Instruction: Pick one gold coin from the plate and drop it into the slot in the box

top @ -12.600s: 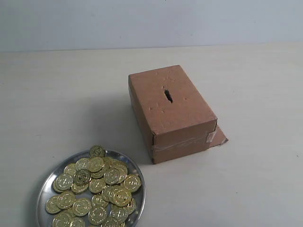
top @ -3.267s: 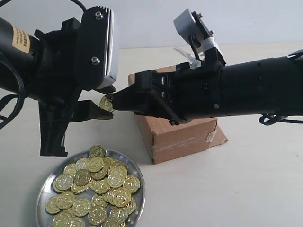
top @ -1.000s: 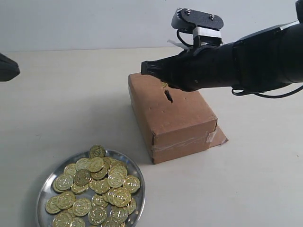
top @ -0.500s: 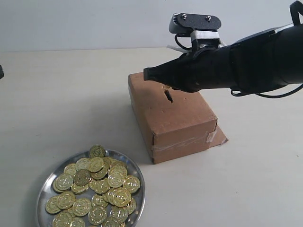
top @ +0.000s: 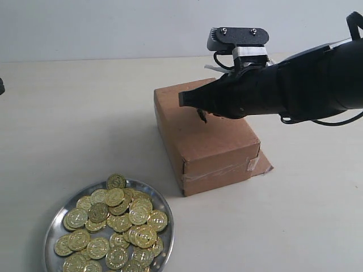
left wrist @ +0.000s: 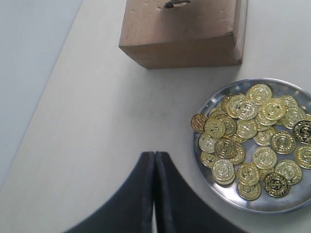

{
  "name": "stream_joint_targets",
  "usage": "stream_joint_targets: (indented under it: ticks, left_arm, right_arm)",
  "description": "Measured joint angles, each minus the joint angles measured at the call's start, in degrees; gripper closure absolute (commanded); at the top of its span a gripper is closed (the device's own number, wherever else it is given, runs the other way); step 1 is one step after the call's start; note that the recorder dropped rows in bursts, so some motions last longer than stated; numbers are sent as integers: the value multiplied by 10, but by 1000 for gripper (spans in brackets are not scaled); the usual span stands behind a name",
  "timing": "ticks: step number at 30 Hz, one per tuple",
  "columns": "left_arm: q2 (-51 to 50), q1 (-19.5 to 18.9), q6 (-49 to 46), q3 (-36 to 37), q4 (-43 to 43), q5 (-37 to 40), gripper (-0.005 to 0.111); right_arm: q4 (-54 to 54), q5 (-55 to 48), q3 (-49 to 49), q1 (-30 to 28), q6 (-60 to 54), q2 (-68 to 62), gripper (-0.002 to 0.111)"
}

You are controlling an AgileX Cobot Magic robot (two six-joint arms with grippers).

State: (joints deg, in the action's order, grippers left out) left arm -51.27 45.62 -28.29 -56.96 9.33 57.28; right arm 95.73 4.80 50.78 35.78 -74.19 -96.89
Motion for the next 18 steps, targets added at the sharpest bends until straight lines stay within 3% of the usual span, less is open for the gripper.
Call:
stream_joint_targets:
  ticks: [18]
  left_arm:
    - [0, 0, 0, 0, 0, 1, 107]
  right_arm:
    - [4, -26, 0, 0, 0, 0, 108]
